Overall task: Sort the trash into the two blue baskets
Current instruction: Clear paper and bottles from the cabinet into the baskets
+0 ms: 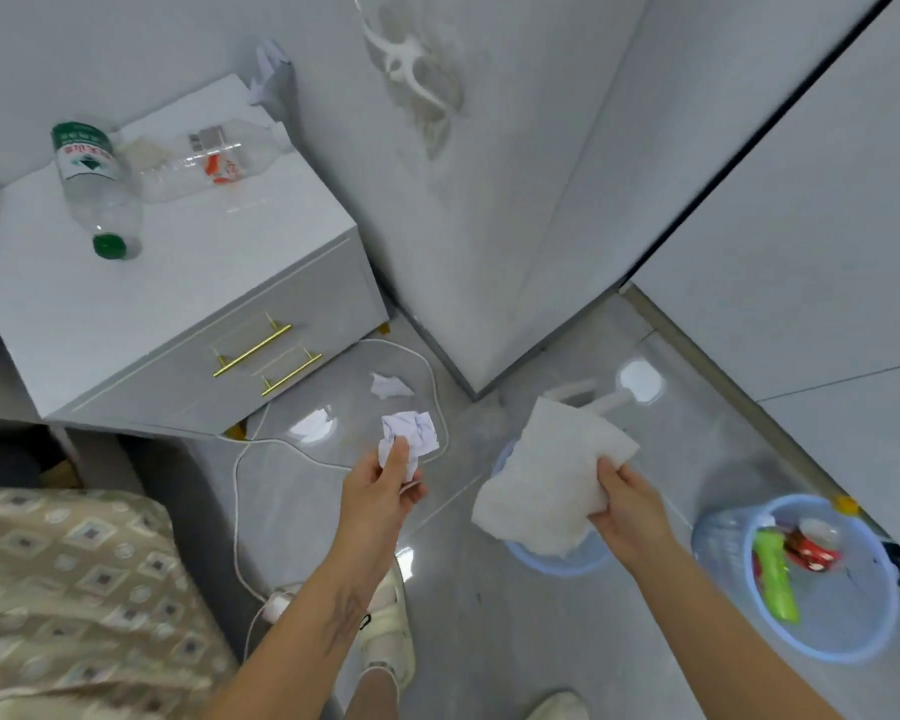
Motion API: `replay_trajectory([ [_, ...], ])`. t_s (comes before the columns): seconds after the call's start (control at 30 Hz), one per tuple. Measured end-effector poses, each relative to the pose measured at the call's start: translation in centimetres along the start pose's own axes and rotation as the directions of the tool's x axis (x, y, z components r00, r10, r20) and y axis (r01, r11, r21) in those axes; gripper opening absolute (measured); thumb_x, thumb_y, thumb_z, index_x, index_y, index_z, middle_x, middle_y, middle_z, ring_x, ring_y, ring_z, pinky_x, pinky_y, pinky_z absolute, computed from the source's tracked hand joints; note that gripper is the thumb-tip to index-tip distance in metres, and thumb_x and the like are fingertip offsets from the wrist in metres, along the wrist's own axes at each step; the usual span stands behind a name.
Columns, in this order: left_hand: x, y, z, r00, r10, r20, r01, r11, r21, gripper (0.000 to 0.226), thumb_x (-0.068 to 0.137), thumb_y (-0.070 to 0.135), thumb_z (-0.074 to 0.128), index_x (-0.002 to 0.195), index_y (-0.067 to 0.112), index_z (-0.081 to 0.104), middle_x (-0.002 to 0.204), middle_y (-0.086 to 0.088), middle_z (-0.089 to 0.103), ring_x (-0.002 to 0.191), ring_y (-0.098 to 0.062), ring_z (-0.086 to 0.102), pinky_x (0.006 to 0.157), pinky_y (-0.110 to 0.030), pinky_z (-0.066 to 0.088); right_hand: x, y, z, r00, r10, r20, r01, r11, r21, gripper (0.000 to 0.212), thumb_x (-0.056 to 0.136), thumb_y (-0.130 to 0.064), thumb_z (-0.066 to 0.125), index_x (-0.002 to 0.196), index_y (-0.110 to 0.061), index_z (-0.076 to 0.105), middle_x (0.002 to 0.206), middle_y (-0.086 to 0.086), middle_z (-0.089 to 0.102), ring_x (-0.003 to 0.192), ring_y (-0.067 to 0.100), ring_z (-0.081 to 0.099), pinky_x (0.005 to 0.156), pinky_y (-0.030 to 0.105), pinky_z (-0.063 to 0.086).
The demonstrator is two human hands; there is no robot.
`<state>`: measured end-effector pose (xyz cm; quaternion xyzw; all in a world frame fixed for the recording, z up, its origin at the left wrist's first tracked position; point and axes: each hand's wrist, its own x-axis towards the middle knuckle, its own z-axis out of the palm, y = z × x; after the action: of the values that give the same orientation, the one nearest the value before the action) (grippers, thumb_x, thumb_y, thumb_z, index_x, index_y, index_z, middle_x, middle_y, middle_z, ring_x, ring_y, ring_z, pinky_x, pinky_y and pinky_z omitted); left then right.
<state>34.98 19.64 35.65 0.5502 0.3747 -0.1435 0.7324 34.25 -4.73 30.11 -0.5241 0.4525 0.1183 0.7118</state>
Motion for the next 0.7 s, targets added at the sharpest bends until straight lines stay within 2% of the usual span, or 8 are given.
replay_trajectory([
  [0.17, -2.7, -3.1, 1.4, 1.0, -0.028, 0.006, 0.027, 0.997, 0.068, 0.018, 0.096, 0.024, 0.051, 0.091, 0.012, 0.063, 0.078, -0.004, 0.051, 0.073, -0.015, 0.049, 0.073, -0.029, 0.05, 0.8, 3.4, -3.6, 0.996, 0.069, -0.058, -0.07, 0.998, -0.01, 0.02, 0.096, -0.01, 0.048, 0.114, -0.007, 0.056, 0.094, 0.003, 0.064, 0.085, 0.019, 0.06, 0.07, 0.035, 0.05],
  [0.27, -3.6, -4.3, 1.7, 1.0, -0.012, 0.024, 0.009, 0.994, 0.105, 0.019, 0.096, 0.025, 0.051, 0.089, 0.014, 0.065, 0.077, 0.001, 0.057, 0.071, -0.012, 0.052, 0.073, -0.028, 0.051, 1.4, 4.9, -5.1, 0.993, 0.081, -0.086, -0.083, 0.996, -0.016, 0.015, 0.095, -0.009, 0.049, 0.108, -0.007, 0.057, 0.095, 0.006, 0.063, 0.084, 0.021, 0.06, 0.076, 0.04, 0.051],
  [0.37, -3.7, -5.3, 1.7, 0.999, 0.003, 0.042, -0.009, 0.99, 0.142, 0.018, 0.096, 0.026, 0.052, 0.089, 0.017, 0.067, 0.074, 0.003, 0.058, 0.07, -0.012, 0.052, 0.07, -0.026, 0.052, 2.7, 6.4, -6.2, 0.989, 0.079, -0.125, -0.085, 0.995, -0.044, 0.015, 0.093, -0.01, 0.053, 0.106, -0.006, 0.059, 0.102, 0.013, 0.062, 0.092, 0.029, 0.06, 0.082, 0.045, 0.052],
  [0.5, -2.8, -6.9, 1.9, 0.999, 0.005, 0.05, -0.015, 0.98, 0.2, 0.018, 0.095, 0.026, 0.053, 0.09, 0.014, 0.066, 0.077, 0.001, 0.056, 0.071, -0.012, 0.052, 0.068, -0.025, 0.052, 5.0, 8.6, -7.2, 0.932, 0.011, -0.361, -0.119, 0.953, -0.278, 0.023, 0.092, -0.019, 0.055, 0.097, 0.002, 0.064, 0.097, 0.019, 0.064, 0.095, 0.038, 0.062, 0.088, 0.051, 0.051],
  [0.53, -2.5, -7.4, 1.9, 0.999, 0.0, 0.053, -0.011, 0.978, 0.207, 0.018, 0.095, 0.025, 0.053, 0.09, 0.014, 0.066, 0.077, 0.001, 0.055, 0.07, -0.012, 0.052, 0.068, -0.025, 0.051, 5.7, 9.2, -7.4, 0.905, -0.029, -0.424, -0.122, 0.938, -0.324, 0.027, 0.092, -0.02, 0.053, 0.099, 0.004, 0.063, 0.102, 0.023, 0.065, 0.099, 0.04, 0.061, 0.09, 0.052, 0.049],
  [0.63, -1.7, -8.7, 2.0, 0.997, -0.007, 0.074, -0.01, 0.975, 0.221, 0.018, 0.095, 0.025, 0.054, 0.089, 0.014, 0.066, 0.075, 0.001, 0.053, 0.069, -0.012, 0.051, 0.066, -0.026, 0.05, 7.2, 10.3, -7.6, 0.835, -0.09, -0.542, -0.143, 0.917, -0.372, 0.041, 0.095, -0.02, 0.048, 0.127, 0.006, 0.049, 0.129, 0.025, 0.054, 0.12, 0.04, 0.051, 0.102, 0.047, 0.04],
  [0.7, -1.1, -9.7, 1.9, 0.996, -0.009, 0.086, -0.012, 0.971, 0.237, 0.017, 0.095, 0.025, 0.054, 0.091, 0.015, 0.066, 0.074, 0.002, 0.053, 0.07, -0.012, 0.051, 0.066, -0.025, 0.05, 8.2, 11.1, -7.8, 0.87, -0.08, -0.486, -0.186, 0.86, -0.475, 0.049, 0.095, -0.021, 0.048, 0.136, 0.004, 0.038, 0.139, 0.024, 0.045, 0.128, 0.039, 0.043, 0.106, 0.043, 0.033],
])
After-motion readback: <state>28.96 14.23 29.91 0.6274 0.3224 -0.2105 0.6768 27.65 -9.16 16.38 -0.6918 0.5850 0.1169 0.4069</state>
